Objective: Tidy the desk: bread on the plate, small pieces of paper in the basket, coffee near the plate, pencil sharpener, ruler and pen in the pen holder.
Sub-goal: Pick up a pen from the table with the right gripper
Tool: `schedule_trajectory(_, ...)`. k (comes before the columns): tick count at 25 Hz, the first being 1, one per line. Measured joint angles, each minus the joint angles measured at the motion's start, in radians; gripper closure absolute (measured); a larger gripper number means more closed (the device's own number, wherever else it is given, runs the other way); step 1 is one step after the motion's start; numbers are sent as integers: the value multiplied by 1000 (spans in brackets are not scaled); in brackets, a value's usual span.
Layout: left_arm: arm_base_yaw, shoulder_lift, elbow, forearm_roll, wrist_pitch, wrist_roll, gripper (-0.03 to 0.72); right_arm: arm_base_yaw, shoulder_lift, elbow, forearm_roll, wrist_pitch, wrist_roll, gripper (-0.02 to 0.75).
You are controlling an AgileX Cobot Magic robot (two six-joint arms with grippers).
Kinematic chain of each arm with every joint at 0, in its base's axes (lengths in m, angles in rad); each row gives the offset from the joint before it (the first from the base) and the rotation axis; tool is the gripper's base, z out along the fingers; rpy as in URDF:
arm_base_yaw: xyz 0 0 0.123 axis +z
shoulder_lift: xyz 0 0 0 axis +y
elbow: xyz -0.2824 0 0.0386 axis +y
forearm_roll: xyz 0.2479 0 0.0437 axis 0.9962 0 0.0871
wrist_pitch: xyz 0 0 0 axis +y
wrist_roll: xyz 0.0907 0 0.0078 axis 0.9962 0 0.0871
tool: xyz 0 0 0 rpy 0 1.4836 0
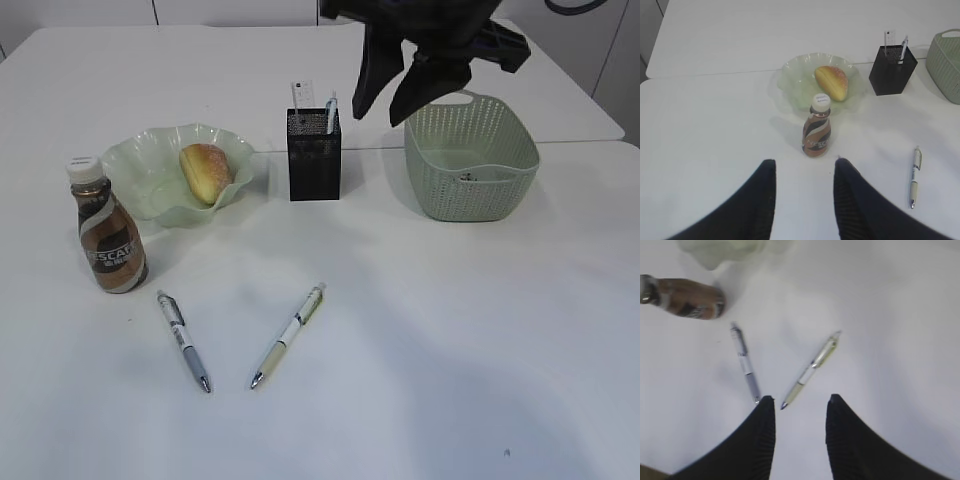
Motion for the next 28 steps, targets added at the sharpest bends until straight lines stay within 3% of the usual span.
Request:
schedule_trajectory(2,0,0,-2,-1,7,0,420,42,16,0,-89,0,68,453)
schedule_trajectory(5,0,0,-2,-2,8,0,420,85,43,0,-112,-1,134,454)
schedule_trajectory(16,0,0,-2,-2,38,0,420,114,264,0,-46,-8,427,456)
schedule_trajectory(28,0,0,-2,110,64,0,420,115,401,0,-2,-26,444,456)
